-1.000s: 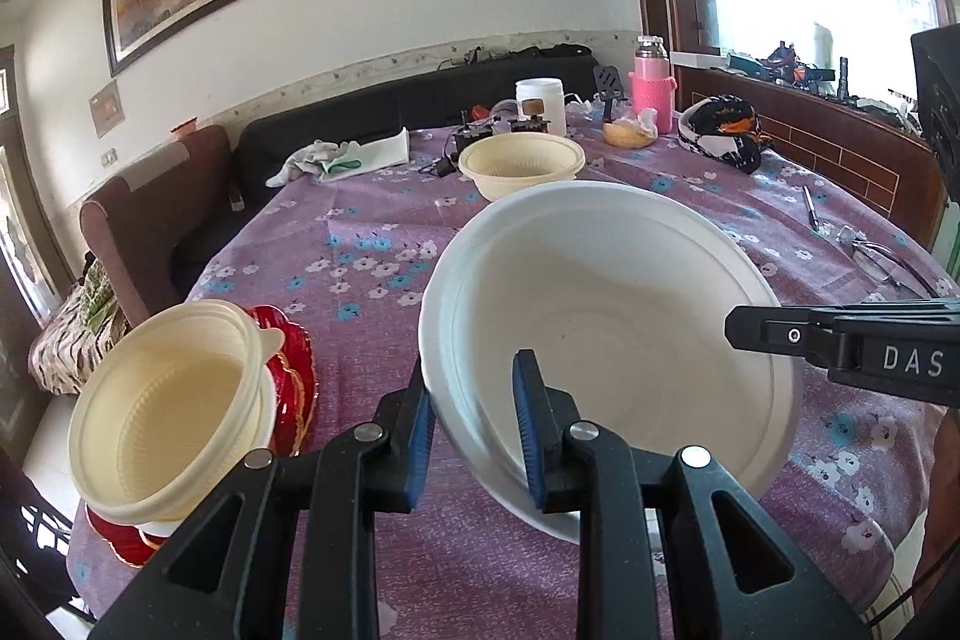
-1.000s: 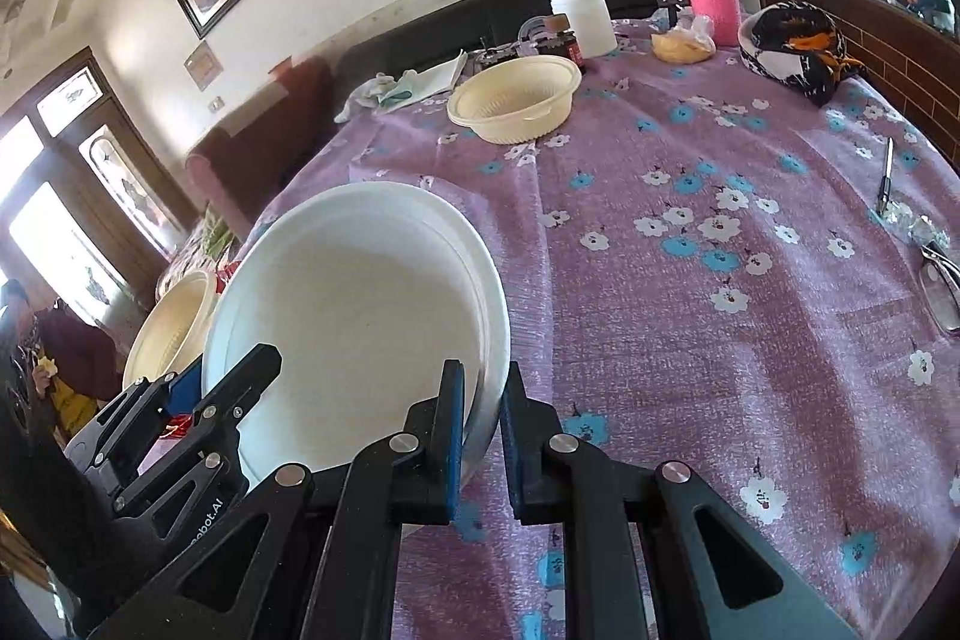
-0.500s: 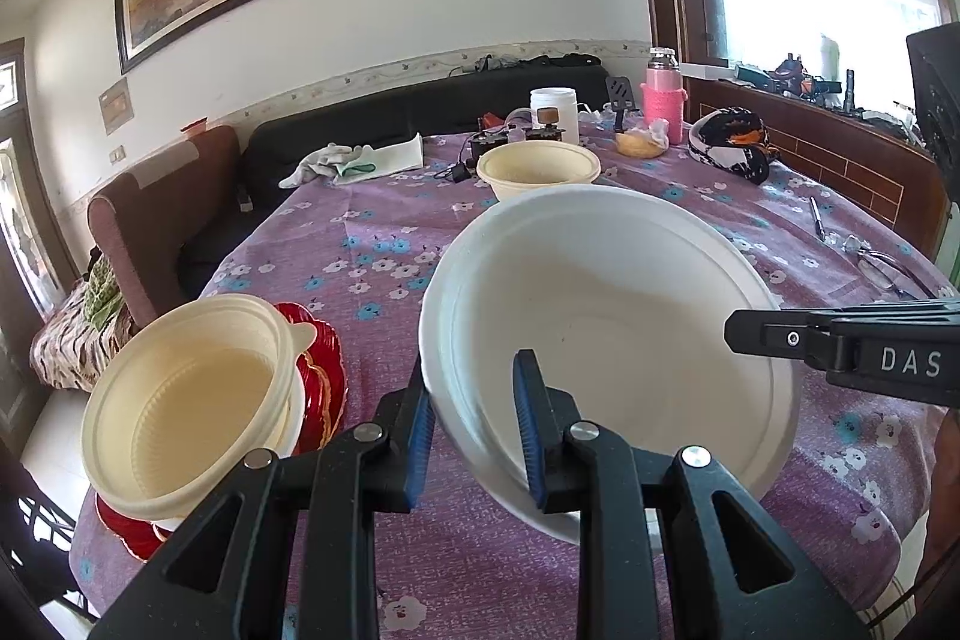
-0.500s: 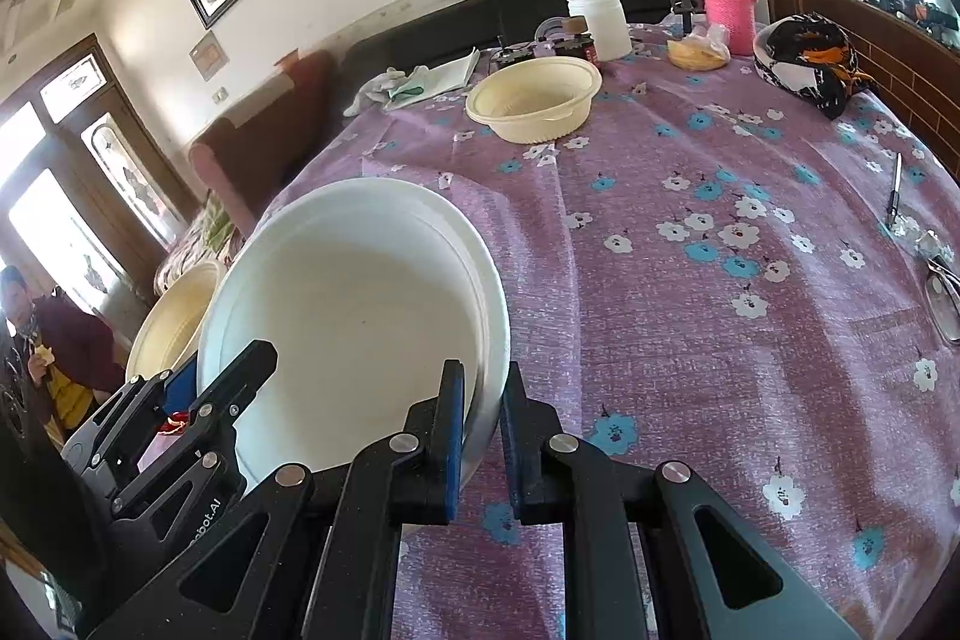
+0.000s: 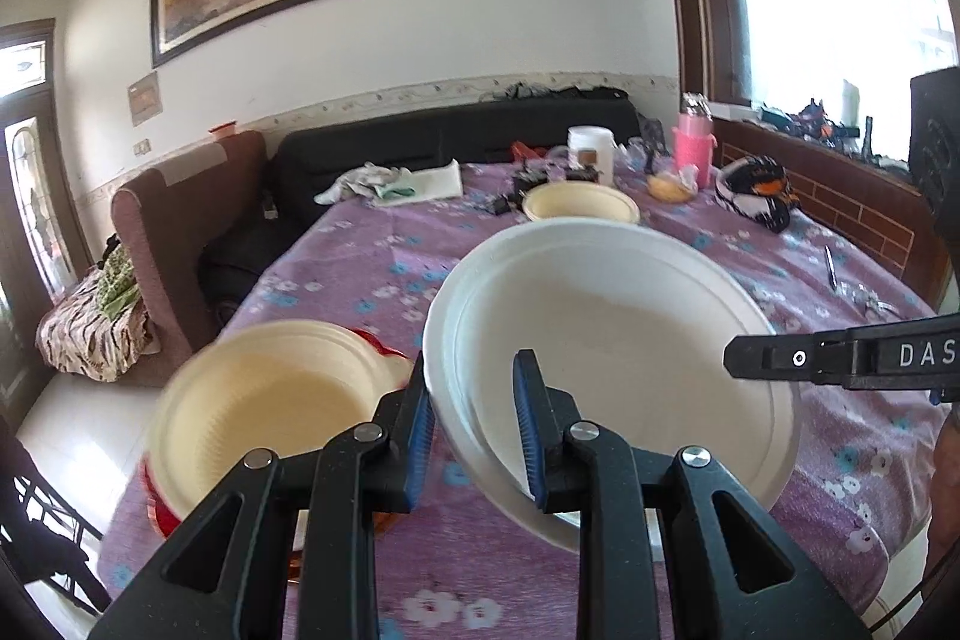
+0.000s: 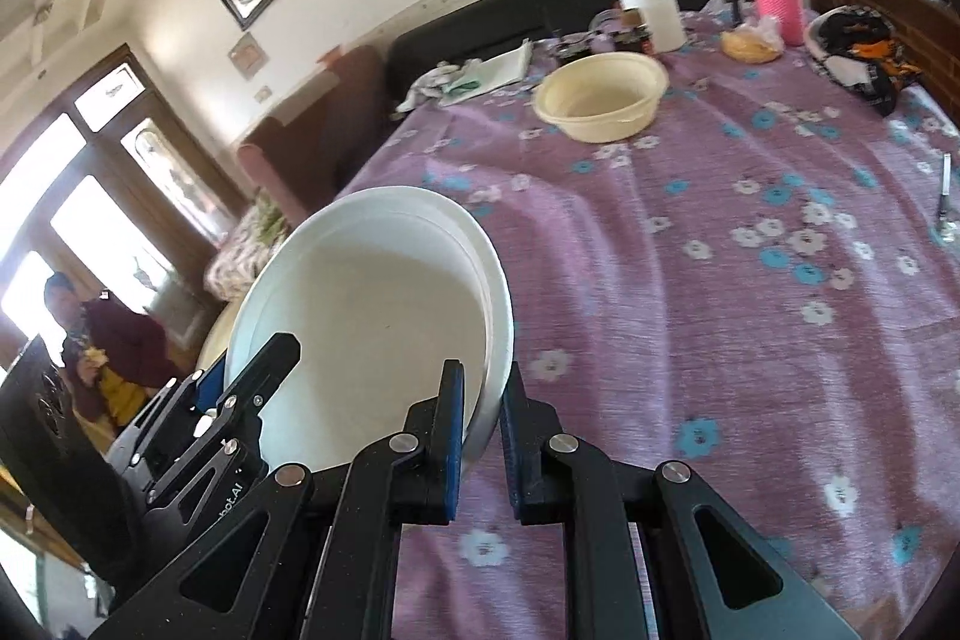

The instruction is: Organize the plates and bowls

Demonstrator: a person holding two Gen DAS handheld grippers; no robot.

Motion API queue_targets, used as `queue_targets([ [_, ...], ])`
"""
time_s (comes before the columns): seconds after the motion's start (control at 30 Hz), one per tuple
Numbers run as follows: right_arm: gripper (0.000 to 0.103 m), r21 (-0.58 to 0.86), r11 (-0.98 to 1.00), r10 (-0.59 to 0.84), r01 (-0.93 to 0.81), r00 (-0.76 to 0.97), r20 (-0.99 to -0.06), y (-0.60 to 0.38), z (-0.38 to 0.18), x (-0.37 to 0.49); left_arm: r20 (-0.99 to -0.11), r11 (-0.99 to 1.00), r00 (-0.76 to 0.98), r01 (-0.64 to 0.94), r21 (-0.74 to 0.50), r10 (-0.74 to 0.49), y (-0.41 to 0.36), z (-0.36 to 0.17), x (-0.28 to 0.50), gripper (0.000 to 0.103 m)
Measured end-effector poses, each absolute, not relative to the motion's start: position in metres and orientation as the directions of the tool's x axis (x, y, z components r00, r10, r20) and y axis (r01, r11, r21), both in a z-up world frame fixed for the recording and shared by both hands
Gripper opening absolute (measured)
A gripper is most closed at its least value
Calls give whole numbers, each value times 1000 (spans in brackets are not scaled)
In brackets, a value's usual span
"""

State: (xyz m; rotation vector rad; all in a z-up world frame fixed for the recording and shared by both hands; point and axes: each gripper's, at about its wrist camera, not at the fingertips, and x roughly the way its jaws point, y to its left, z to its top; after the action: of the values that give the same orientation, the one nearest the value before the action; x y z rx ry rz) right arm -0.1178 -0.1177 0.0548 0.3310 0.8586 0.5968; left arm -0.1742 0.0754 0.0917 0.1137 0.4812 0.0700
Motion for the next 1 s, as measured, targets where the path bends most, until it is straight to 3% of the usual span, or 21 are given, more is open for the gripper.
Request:
queue_targets([
  [0.2, 13, 549, 730, 683, -406, 433, -588, -87, 77, -109, -439, 991, 890, -92, 93, 123, 109, 115, -181, 32],
  [0.53, 14, 579, 664, 741, -472, 313, -594, -11, 95, -89, -453, 978, 869, -203, 37, 198, 176, 133, -185, 33],
  [1.0, 14, 599, 658, 731, -457, 198, -653, 46, 70, -66, -537, 962, 816, -270, -29, 213, 222, 107, -173, 33],
])
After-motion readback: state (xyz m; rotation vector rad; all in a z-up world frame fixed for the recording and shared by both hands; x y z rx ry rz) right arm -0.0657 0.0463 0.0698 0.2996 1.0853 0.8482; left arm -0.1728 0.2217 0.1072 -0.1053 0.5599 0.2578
